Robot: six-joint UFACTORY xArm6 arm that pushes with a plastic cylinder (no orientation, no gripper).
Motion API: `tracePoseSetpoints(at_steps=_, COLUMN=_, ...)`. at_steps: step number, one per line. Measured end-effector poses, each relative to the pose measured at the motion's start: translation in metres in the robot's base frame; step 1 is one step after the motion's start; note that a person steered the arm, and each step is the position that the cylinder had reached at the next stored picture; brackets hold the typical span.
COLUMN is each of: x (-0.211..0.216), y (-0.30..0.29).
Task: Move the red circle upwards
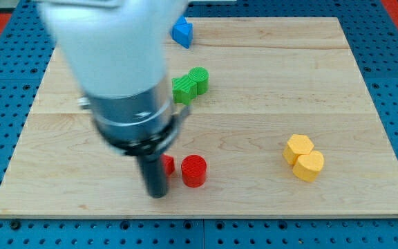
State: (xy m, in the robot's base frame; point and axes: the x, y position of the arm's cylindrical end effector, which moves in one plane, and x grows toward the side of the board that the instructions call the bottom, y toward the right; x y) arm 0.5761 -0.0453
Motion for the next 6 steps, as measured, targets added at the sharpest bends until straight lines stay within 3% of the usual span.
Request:
tracePoseSetpoints(at_steps=2, x=-0.041, y=0.055)
tracePoseSetpoints(at_steps=4, x=0.004, y=0.088)
tracePoseSetpoints(at_steps=5, x=-0.009, y=0.132)
tracePoseSetpoints(at_steps=6, x=-0.032, y=0.116)
